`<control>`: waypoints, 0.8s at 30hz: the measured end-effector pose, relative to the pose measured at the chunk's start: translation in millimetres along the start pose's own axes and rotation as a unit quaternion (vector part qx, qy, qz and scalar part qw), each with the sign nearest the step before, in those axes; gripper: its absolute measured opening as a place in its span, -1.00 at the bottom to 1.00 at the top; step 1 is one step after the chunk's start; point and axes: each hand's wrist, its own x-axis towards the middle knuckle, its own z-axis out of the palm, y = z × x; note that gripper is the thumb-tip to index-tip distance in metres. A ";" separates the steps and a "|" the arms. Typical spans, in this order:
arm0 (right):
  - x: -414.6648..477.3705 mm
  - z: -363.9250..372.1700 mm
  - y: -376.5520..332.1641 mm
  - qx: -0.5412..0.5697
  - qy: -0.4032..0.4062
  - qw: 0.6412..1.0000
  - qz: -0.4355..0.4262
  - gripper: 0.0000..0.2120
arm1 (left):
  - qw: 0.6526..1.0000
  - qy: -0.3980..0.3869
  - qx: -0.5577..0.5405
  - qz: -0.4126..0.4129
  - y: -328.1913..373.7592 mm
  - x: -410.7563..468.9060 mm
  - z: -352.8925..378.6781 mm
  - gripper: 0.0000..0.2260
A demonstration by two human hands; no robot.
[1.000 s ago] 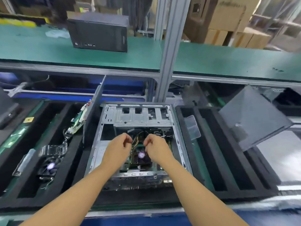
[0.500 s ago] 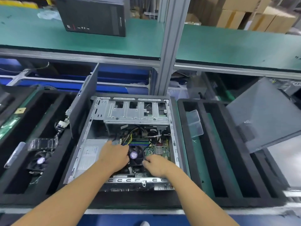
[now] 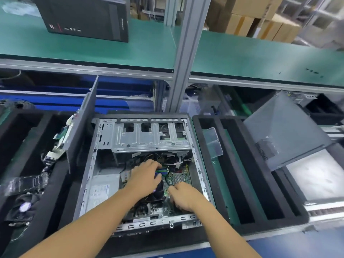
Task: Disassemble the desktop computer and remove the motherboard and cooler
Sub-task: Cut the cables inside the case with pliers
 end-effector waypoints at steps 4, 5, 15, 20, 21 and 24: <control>5.2 1.3 -1.7 0.139 0.196 0.970 0.025 -0.67 | 0.993 0.046 -0.043 0.098 15.5 10.6 3.2 -0.57; 7.1 1.7 -2.6 0.179 0.231 0.956 0.025 -0.71 | 0.993 0.043 -0.053 0.097 20.2 14.0 3.7 -0.59; 0.8 2.5 -6.2 0.206 0.253 0.945 -0.020 -0.73 | 0.968 -0.031 -0.239 0.063 30.4 25.1 -4.1 -0.84; -11.5 6.2 -36.3 0.359 0.083 0.925 -0.094 -0.59 | 0.934 0.047 -0.351 -0.053 22.6 14.4 -28.7 -0.84; -10.3 6.1 -43.5 0.383 0.083 0.914 -0.100 -0.62 | 0.919 0.073 -0.380 -0.078 20.7 9.8 -34.6 -0.84; -2.8 9.9 -66.8 0.407 0.083 0.902 -0.121 -0.67 | 0.881 0.121 -0.444 -0.114 8.3 -13.1 -48.7 -0.80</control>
